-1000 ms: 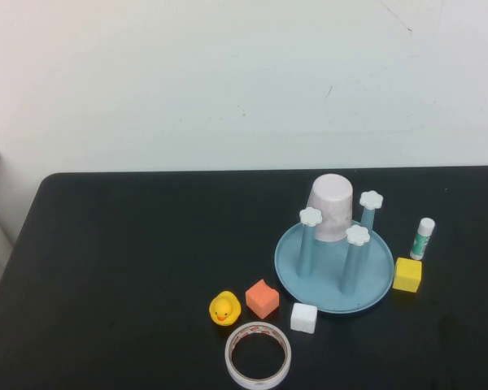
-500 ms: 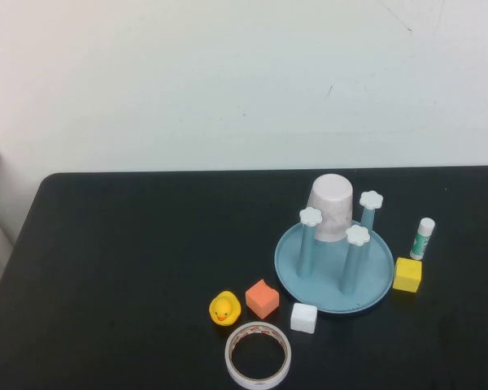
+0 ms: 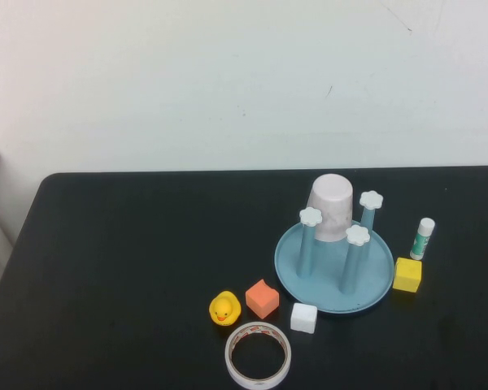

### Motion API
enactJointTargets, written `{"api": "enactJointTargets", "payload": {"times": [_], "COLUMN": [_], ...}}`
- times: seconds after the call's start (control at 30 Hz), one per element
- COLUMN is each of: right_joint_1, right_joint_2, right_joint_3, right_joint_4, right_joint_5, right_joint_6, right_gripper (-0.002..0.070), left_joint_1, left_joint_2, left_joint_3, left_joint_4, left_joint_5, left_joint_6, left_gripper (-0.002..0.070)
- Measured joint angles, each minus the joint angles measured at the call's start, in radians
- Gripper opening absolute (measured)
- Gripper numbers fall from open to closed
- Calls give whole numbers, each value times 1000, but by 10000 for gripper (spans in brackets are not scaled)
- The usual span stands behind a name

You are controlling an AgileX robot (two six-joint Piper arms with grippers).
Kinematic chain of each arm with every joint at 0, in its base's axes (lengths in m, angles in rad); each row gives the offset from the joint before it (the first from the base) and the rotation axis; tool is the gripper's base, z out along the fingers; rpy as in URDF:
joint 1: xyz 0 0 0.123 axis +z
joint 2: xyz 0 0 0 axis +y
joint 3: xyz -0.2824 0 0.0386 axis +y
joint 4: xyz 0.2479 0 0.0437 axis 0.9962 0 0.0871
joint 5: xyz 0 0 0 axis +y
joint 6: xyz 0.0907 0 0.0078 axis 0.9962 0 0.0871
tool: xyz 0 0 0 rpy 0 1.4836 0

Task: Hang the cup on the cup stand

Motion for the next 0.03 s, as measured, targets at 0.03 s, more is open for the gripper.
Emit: {"api": "enactJointTargets", "payload": {"times": [0.03], "right_joint_1": [0], "right_joint_2": [0], "right_joint_3": [0], "right_joint_4": [0], "right_joint_5": [0], "right_joint_6": [0], "right_gripper": [-1], "left_joint_1": [0], "left_joint_2": [0], "left_joint_3": [0], "left_joint_4": [0], "left_joint_5": [0], "left_joint_6": [0], "left_gripper": [-2]}}
